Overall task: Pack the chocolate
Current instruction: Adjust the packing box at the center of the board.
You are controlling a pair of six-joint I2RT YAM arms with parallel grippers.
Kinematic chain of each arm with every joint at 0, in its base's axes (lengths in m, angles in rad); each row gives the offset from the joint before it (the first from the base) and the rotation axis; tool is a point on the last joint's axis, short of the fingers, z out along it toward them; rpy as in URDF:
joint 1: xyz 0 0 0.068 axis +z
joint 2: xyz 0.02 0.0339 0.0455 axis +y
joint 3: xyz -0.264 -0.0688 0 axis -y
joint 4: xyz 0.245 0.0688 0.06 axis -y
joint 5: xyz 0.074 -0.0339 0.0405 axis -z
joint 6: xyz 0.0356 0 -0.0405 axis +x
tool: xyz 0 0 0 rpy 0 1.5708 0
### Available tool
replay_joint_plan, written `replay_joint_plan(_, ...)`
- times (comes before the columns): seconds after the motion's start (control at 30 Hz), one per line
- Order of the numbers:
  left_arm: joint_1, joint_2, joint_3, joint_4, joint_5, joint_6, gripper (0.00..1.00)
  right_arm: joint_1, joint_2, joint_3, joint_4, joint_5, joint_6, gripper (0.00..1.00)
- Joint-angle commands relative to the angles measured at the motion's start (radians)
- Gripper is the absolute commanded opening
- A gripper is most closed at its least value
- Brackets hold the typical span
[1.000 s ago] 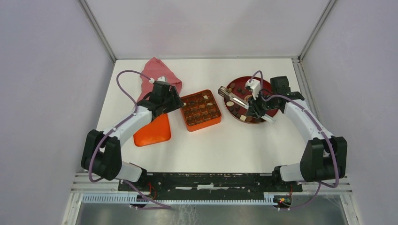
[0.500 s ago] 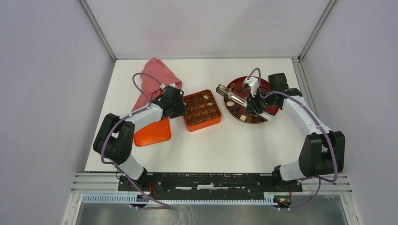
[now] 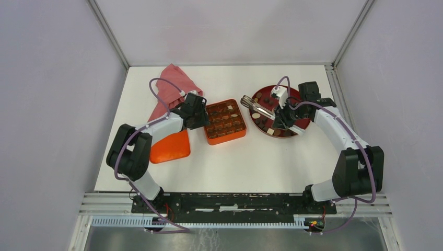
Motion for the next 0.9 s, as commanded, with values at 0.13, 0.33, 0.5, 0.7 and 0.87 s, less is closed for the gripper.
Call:
replay_joint_plan(0.13, 0.002, -0.063, 0.007, -0.024, -0.009, 0.063, 0.63, 0.004, 0.001, 0.052, 0.008, 0.002, -0.023, 0.00)
replay_joint_plan(0.33, 0.016, -0.072, 0.013, -0.034, -0.026, 0.078, 0.67, 0.003, 0.009, 0.058, 0.007, -0.002, -0.023, 0.00)
replay_joint_plan(0.5, 0.018, -0.087, 0.005, -0.041, -0.033, 0.085, 0.67, 0.003, 0.008, 0.059, 0.003, -0.001, -0.024, 0.00)
replay_joint_plan(0.7, 0.018, -0.121, -0.016, -0.027, -0.043, 0.087, 0.68, 0.004, 0.007, 0.055, 0.008, -0.004, -0.022, 0.00)
replay_joint_plan(0.87, 0.017, -0.131, -0.021, -0.020, -0.044, 0.096, 0.70, 0.004, -0.007, 0.047, 0.025, -0.009, -0.022, 0.00)
